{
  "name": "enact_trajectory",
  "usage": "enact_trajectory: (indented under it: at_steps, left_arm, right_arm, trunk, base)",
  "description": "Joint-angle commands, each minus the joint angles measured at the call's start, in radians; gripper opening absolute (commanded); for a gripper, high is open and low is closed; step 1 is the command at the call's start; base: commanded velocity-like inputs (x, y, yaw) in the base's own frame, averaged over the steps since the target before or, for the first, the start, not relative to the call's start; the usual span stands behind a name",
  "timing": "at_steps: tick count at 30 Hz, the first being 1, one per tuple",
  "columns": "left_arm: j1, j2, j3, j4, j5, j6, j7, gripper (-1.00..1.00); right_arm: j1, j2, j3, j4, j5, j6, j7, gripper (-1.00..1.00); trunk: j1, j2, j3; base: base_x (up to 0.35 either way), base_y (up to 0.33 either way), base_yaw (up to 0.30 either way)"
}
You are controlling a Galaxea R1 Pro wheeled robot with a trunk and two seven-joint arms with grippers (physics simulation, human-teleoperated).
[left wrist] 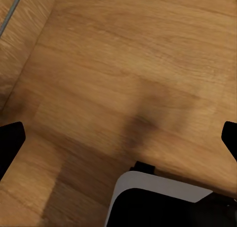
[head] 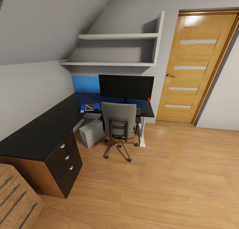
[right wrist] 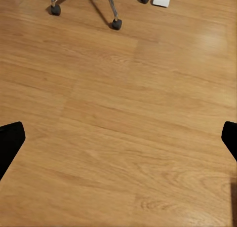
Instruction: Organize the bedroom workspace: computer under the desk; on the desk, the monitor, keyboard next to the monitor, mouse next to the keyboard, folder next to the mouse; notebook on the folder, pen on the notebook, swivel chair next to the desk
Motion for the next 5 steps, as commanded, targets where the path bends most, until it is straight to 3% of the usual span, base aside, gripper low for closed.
enact_trajectory:
  at_steps: [1, 5]
  left_arm:
    - [0.000, 0.000, -0.008, 0.000, 0.000, 0.000, 0.010, 1.00]
    - [0.000, -0.002, -0.010, 0.000, 0.000, 0.000, 0.009, 1.00]
  right_arm:
    - [-0.001, 0.000, 0.009, 0.002, -0.010, -0.004, -0.001, 1.00]
    - [-0.001, 0.000, 0.009, 0.002, -0.010, -0.004, -0.001, 1.00]
  trunk:
    - [0.000, -0.001, -0.001]
    - [0.000, -0.001, -0.001]
  base:
    - [0.000, 0.000, 0.000]
    - [0.000, 0.000, 0.000]
